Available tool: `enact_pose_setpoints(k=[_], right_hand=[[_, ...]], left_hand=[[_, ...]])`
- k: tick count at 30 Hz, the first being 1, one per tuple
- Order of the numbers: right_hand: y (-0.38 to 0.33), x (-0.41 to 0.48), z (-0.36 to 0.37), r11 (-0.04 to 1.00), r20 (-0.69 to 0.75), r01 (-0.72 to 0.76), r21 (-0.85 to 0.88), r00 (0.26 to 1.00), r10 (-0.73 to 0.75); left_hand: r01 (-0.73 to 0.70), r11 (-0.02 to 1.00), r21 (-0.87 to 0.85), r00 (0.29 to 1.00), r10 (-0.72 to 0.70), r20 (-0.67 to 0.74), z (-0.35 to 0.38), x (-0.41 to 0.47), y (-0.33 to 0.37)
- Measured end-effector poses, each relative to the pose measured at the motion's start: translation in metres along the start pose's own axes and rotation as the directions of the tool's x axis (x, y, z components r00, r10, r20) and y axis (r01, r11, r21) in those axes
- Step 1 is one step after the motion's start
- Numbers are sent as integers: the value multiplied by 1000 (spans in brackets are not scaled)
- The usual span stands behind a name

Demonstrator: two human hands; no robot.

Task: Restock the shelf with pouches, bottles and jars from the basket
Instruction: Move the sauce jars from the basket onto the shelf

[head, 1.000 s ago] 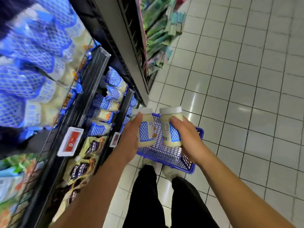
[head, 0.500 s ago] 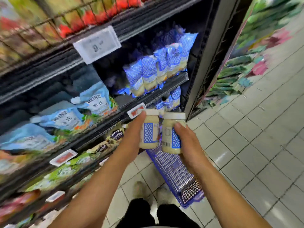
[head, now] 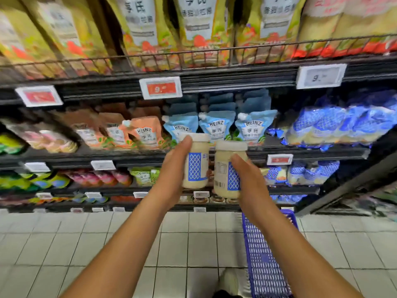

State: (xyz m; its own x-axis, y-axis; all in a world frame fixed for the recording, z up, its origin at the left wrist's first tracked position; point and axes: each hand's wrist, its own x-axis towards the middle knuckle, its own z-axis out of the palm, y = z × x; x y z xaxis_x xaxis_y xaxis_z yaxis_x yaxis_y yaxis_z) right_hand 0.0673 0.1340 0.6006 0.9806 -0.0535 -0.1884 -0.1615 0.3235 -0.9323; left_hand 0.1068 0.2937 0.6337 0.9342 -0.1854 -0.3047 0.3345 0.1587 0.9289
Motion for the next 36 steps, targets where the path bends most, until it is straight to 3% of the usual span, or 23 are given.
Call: enact_pose_setpoints(k=[10,18,36], right_hand=[[26,-33,165,997,255,11,-71,967,7],[42,-67,291,997,403,27,-78,915,7],[-33,-38,473,948,599,319,17,755,-265]], left_hand=[[-160,982,-99,964,134,-230,-141,-101,39],[-288,954,-88,876,225,-426,-245,-176,77],[-517,853,72,765,498,-408,-369,-206,208]])
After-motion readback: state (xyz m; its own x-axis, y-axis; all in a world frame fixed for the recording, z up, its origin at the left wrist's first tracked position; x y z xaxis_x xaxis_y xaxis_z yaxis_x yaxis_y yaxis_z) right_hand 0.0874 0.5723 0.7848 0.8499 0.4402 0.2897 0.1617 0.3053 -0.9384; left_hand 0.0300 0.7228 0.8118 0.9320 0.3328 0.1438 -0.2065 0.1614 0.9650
